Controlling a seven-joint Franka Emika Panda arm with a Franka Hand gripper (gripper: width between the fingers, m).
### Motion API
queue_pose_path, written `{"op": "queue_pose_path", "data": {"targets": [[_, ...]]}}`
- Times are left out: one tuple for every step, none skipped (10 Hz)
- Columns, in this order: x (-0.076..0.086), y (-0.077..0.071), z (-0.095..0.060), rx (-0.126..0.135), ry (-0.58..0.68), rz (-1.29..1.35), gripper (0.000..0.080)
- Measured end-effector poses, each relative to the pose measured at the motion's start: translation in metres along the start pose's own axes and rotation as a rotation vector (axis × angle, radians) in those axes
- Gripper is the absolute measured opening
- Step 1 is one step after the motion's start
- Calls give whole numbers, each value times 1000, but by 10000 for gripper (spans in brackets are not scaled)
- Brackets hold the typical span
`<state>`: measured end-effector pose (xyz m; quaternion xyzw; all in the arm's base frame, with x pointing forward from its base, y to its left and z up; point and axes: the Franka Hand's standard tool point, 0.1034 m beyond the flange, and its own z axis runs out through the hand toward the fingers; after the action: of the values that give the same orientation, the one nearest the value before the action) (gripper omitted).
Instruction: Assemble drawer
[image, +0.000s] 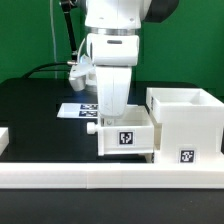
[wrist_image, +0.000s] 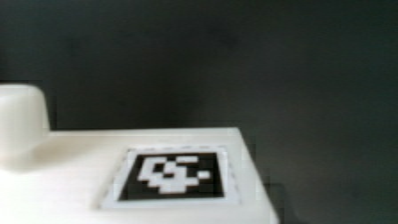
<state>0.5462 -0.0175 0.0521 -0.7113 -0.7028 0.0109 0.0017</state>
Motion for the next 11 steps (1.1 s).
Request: {"op": "queue_pose_path", "data": {"targets": [[1, 0, 0, -7, 1, -2, 42], [2, 1, 0, -20, 1, -3, 42], [2, 0, 1, -16, 1, -3, 42], [2, 0, 1, -16, -1, -1, 42], [2, 0, 2, -15, -2, 4, 42], [2, -1, 2, -14, -3, 3, 42], [2, -1, 2, -13, -4, 0, 42], [1, -1, 1, -15, -7, -2, 42], [0, 0, -2, -15, -10, -4, 42], [0, 0, -6, -15, -12, -4, 42], [3, 1, -9, -18, -12, -6, 42]]}}
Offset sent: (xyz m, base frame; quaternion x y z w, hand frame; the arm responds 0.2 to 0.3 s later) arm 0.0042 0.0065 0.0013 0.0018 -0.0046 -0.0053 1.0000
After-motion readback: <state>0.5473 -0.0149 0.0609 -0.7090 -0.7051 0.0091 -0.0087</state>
